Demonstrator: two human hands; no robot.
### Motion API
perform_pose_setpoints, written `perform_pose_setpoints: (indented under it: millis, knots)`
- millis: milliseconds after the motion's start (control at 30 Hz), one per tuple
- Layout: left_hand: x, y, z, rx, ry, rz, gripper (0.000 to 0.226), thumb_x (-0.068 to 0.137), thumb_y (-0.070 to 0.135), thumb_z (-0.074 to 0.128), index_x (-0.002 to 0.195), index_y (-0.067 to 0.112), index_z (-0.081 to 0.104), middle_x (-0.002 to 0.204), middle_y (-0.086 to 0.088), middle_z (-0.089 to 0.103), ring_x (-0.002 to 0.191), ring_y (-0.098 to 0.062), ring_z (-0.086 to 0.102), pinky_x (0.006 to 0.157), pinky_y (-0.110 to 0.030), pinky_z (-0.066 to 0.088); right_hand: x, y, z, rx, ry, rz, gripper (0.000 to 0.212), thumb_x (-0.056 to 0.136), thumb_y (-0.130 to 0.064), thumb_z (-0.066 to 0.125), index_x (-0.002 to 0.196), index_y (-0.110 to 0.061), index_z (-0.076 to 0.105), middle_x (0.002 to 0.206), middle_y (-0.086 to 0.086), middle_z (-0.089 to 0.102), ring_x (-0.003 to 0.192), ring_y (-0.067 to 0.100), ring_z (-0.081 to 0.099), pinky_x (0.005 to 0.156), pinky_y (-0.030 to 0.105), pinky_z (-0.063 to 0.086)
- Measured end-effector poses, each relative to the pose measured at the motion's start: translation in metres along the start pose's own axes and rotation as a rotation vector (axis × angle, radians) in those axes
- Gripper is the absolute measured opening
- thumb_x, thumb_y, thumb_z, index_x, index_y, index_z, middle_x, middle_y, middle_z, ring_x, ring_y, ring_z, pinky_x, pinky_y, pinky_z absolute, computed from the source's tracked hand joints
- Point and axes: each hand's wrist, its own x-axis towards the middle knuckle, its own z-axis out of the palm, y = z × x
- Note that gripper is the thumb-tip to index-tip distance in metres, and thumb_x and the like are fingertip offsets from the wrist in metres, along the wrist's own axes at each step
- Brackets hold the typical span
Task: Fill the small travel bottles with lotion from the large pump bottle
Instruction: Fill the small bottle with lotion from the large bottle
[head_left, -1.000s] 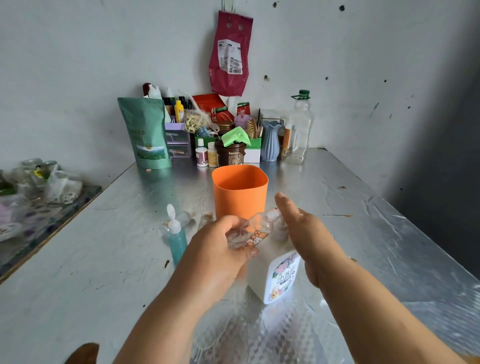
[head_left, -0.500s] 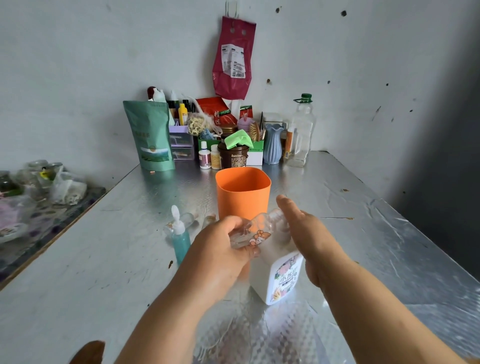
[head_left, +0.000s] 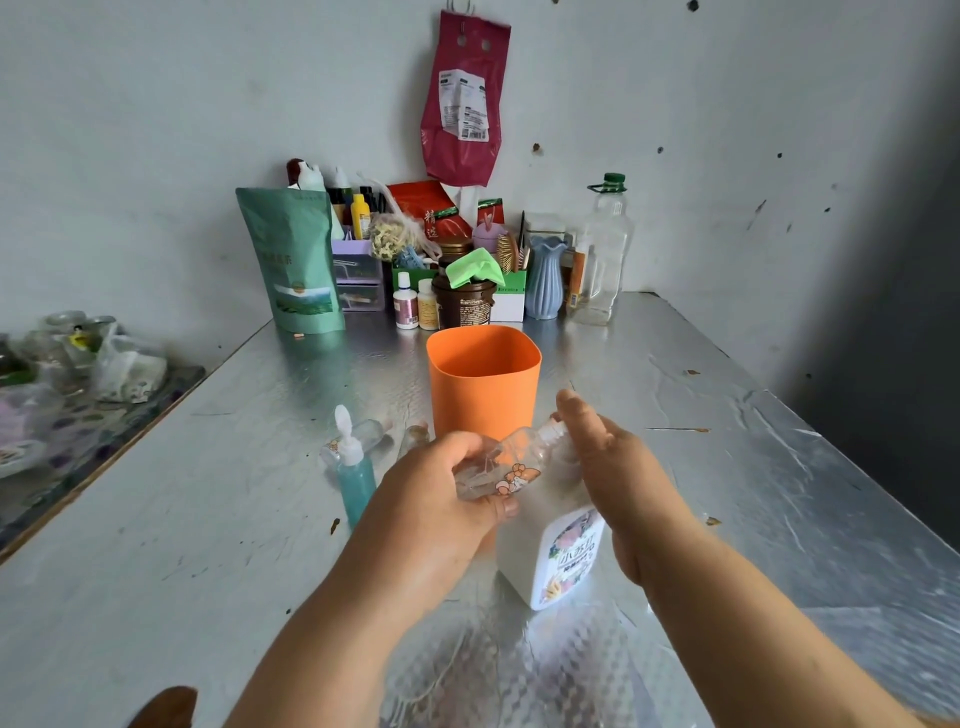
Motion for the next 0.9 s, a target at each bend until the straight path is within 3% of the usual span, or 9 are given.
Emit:
perform_pose_setpoints:
  millis: [100, 267, 467, 800, 900]
  knots:
    - [0.000, 0.000, 0.001, 0.000, 0.000, -0.014, 0.034, 0.078, 0.017, 0.079, 0.104, 0.034, 0.066, 0.100, 0.019, 0.071, 0.094, 0.000, 0.066, 0.089, -0.034, 0.053, -0.002, -0.002, 0.001, 0.009, 0.000, 0.027, 0.042, 0.094, -0.056, 0.044, 0.101, -0.019, 0.063, 0.095, 0.006, 0.068, 0.088, 0.020, 0.064, 0.063, 0.028, 0.043]
    - [-0.002, 0.003, -0.001, -0.012, -0.002, -0.008, 0.036, 0.076, 0.017, 0.080, 0.105, 0.033, 0.066, 0.101, 0.019, 0.071, 0.097, -0.001, 0.066, 0.092, -0.036, 0.052, -0.004, -0.008, -0.001, -0.009, -0.046, 0.083, 0.057, 0.087, -0.065, 0.046, 0.097, -0.012, 0.063, 0.095, 0.010, 0.068, 0.091, 0.026, 0.065, 0.069, 0.032, 0.045]
    - [-0.002, 0.005, -0.003, -0.019, -0.001, -0.002, 0.039, 0.076, 0.020, 0.081, 0.109, 0.033, 0.065, 0.104, 0.018, 0.071, 0.100, -0.004, 0.066, 0.093, -0.039, 0.052, -0.009, -0.015, -0.003, 0.017, -0.034, 0.088, 0.051, 0.093, -0.058, 0.044, 0.094, -0.010, 0.061, 0.084, 0.006, 0.063, 0.072, 0.016, 0.059, 0.056, 0.027, 0.037]
    - [0.002, 0.002, -0.001, -0.024, 0.001, 0.001, 0.037, 0.076, 0.019, 0.081, 0.105, 0.035, 0.066, 0.102, 0.019, 0.071, 0.098, -0.003, 0.066, 0.093, -0.038, 0.052, -0.003, -0.009, -0.001, 0.005, -0.003, 0.051, 0.054, 0.089, -0.062, 0.046, 0.092, -0.010, 0.061, 0.091, 0.010, 0.065, 0.086, 0.024, 0.061, 0.063, 0.027, 0.039]
    - [0.002, -0.001, 0.001, -0.017, 0.005, 0.004, 0.037, 0.075, 0.019, 0.081, 0.106, 0.034, 0.067, 0.102, 0.019, 0.071, 0.098, -0.002, 0.066, 0.093, -0.037, 0.051, -0.001, -0.006, 0.000, -0.002, -0.003, 0.033, 0.050, 0.091, -0.059, 0.046, 0.091, -0.012, 0.063, 0.087, 0.009, 0.066, 0.082, 0.024, 0.062, 0.067, 0.031, 0.044]
